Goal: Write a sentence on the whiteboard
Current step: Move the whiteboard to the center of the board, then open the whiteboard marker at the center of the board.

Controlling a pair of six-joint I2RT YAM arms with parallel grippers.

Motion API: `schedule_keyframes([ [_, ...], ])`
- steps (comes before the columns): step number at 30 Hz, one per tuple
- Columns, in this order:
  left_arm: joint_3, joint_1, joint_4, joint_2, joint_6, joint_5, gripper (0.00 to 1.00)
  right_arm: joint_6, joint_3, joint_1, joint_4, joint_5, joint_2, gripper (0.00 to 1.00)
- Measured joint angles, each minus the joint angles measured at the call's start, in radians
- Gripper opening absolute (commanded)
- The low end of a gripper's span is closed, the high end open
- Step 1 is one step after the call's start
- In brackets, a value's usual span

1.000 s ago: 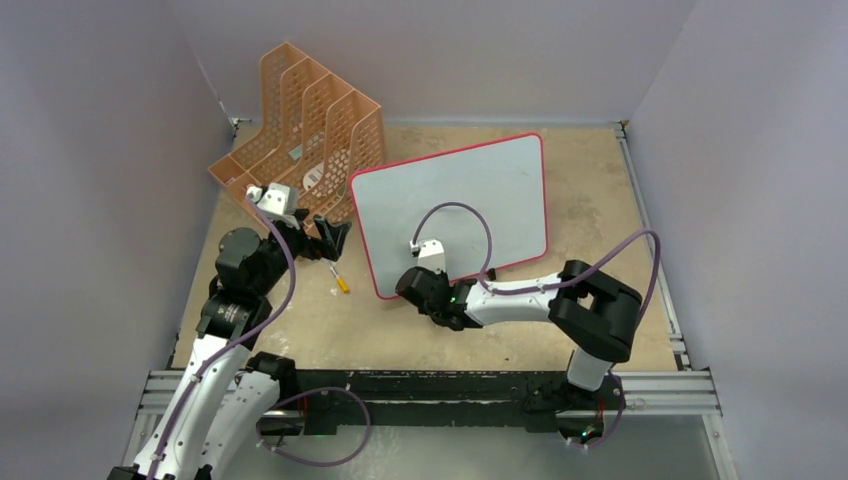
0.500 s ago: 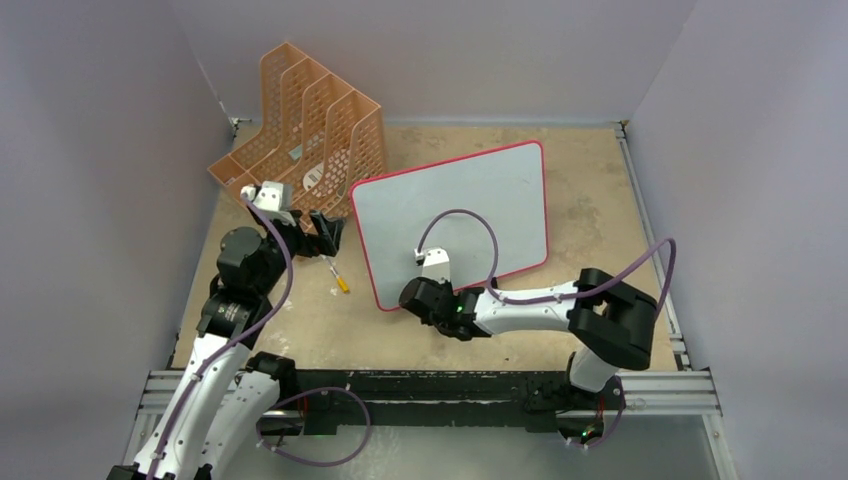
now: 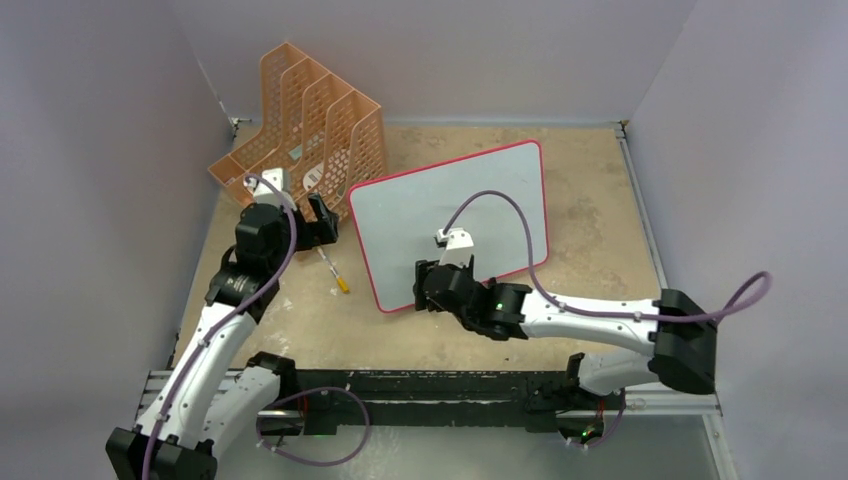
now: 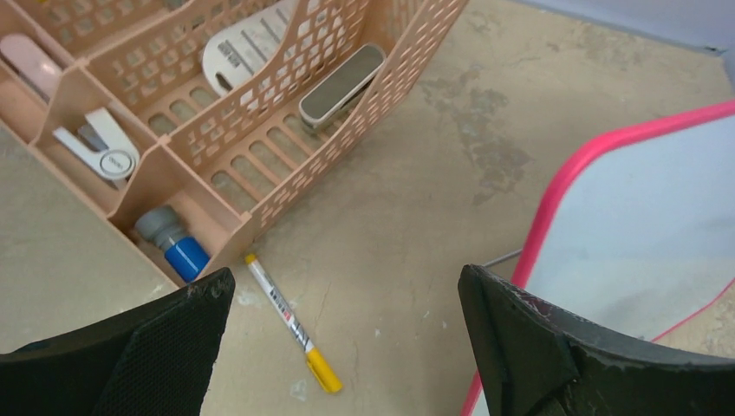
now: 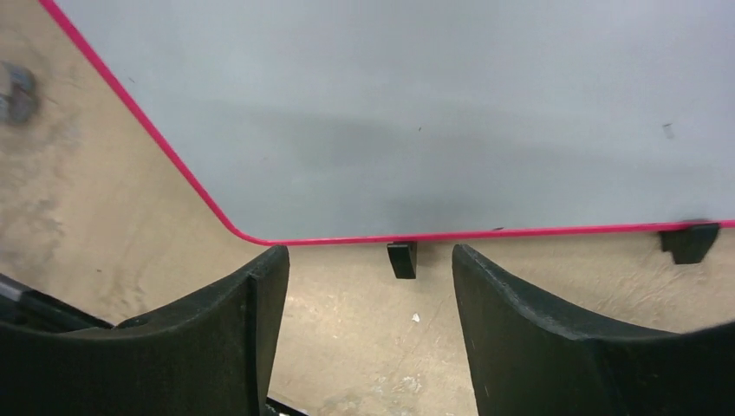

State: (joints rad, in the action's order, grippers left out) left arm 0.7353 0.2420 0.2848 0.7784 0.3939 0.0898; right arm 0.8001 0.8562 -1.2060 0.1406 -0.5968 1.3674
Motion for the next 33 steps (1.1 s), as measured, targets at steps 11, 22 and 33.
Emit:
schedule_keyframes([
  [11,0.083,-0.152,0.285,0.174,0.244,-0.034,0.88,-0.061,-0.078,0.0,-0.003,-0.153,-0.22,0.95],
  [22,0.129,-0.163,0.431,0.445,0.348,-0.148,0.56,-0.216,-0.152,0.001,-0.127,-0.314,-0.362,0.99],
  [33,0.193,-0.099,0.429,0.686,0.358,-0.124,0.4,-0.425,-0.209,0.003,-0.32,-0.36,-0.365,0.99],
])
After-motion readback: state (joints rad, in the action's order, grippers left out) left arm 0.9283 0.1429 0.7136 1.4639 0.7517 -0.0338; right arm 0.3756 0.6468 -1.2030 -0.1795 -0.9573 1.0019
